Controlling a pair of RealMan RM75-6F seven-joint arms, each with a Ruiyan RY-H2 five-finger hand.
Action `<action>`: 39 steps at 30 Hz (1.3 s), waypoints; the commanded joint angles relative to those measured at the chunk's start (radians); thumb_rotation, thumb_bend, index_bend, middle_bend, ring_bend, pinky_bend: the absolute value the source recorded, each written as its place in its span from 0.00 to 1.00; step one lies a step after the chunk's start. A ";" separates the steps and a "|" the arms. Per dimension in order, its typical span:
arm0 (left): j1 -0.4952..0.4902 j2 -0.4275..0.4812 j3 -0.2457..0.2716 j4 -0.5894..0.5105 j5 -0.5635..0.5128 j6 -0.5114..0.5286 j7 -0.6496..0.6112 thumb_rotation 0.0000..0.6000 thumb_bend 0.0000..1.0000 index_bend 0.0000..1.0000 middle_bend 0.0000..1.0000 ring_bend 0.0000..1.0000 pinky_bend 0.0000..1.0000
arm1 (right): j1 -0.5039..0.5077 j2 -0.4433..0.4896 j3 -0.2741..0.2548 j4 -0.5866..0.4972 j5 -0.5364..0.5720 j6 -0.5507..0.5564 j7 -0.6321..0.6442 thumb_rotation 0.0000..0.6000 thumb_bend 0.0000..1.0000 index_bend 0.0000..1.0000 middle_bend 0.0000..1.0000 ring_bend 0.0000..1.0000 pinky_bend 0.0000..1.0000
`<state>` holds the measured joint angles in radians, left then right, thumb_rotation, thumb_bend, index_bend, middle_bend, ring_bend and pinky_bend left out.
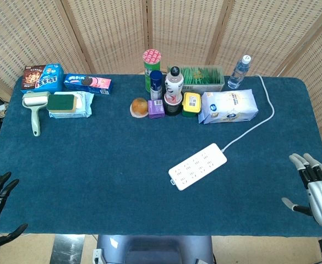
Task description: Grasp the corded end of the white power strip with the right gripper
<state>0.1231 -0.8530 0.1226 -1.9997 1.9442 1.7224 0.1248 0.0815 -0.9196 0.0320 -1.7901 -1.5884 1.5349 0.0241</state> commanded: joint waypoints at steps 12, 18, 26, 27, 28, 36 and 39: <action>-0.014 0.001 -0.011 -0.003 -0.024 -0.026 -0.005 1.00 0.09 0.00 0.00 0.00 0.01 | 0.083 -0.020 0.062 0.002 0.019 -0.080 -0.041 1.00 0.02 0.08 0.37 0.39 0.28; -0.014 0.003 -0.011 -0.011 -0.023 -0.032 0.006 1.00 0.09 0.00 0.00 0.00 0.01 | 0.176 -0.064 0.123 0.018 0.039 -0.153 -0.058 1.00 0.45 0.08 0.78 0.88 0.89; -0.016 -0.002 -0.008 -0.010 -0.023 -0.045 0.016 1.00 0.08 0.00 0.00 0.00 0.01 | 0.316 -0.135 0.142 0.030 0.090 -0.361 -0.093 1.00 0.83 0.16 0.86 1.00 1.00; -0.016 -0.001 -0.008 -0.011 -0.025 -0.047 0.017 1.00 0.09 0.00 0.00 0.00 0.01 | 0.330 -0.147 0.143 0.030 0.108 -0.386 -0.104 1.00 0.84 0.17 0.86 1.00 1.00; -0.016 0.000 -0.009 -0.011 -0.026 -0.047 0.017 1.00 0.08 0.00 0.00 0.00 0.01 | 0.344 -0.157 0.143 0.029 0.123 -0.411 -0.118 1.00 0.84 0.17 0.86 1.00 1.00; -0.028 0.011 -0.016 -0.024 -0.041 -0.066 0.022 1.00 0.09 0.00 0.00 0.00 0.01 | 0.430 -0.229 0.125 0.043 0.233 -0.564 -0.249 1.00 0.84 0.22 0.86 1.00 1.00; -0.033 0.013 -0.017 -0.031 -0.044 -0.075 0.027 1.00 0.08 0.00 0.00 0.00 0.01 | 0.464 -0.258 0.122 0.069 0.274 -0.613 -0.287 1.00 0.84 0.23 0.87 1.00 1.00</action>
<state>0.0917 -0.8406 0.1053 -2.0286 1.9013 1.6502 0.1502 0.5167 -1.1515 0.1588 -1.7407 -1.3428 0.9556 -0.2324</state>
